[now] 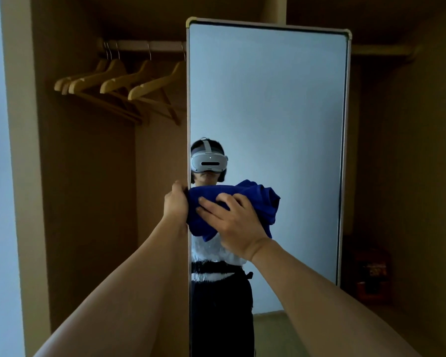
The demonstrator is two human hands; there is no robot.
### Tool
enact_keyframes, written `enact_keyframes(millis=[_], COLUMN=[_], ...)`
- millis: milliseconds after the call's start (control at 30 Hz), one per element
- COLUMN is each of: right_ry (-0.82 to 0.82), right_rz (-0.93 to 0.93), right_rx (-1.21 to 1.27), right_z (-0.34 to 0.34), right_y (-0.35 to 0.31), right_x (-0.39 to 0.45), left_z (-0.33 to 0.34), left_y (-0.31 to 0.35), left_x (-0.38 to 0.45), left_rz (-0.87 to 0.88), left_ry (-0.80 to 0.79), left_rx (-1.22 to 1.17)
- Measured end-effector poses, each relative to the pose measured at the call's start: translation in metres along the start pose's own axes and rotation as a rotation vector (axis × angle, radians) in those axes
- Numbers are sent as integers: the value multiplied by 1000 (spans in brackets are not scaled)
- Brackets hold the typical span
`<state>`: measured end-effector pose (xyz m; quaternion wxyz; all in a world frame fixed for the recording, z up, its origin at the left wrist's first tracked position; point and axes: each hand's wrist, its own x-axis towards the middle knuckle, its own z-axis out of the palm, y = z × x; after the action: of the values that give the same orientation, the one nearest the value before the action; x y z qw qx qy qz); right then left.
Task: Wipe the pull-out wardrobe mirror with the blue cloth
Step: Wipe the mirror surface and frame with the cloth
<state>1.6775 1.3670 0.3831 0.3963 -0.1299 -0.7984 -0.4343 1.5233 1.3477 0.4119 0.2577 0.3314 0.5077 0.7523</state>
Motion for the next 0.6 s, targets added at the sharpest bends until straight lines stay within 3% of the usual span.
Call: enact_keyframes(millis=[133,333,600], right_ry=[-32,38,11], right_rz=[-72,109,78], right_rx=[-110,-79,31], right_z=[-12,-19,12], right_y=[18,26,-15], right_x=[14,39,-17], left_z=[2,-9,-9], left_y=[0,-23,-23], left_x=[0,-6,-7], left_rz=[76,50,54], left_ry=[5,-17,18], left_rx=[-5,119,107])
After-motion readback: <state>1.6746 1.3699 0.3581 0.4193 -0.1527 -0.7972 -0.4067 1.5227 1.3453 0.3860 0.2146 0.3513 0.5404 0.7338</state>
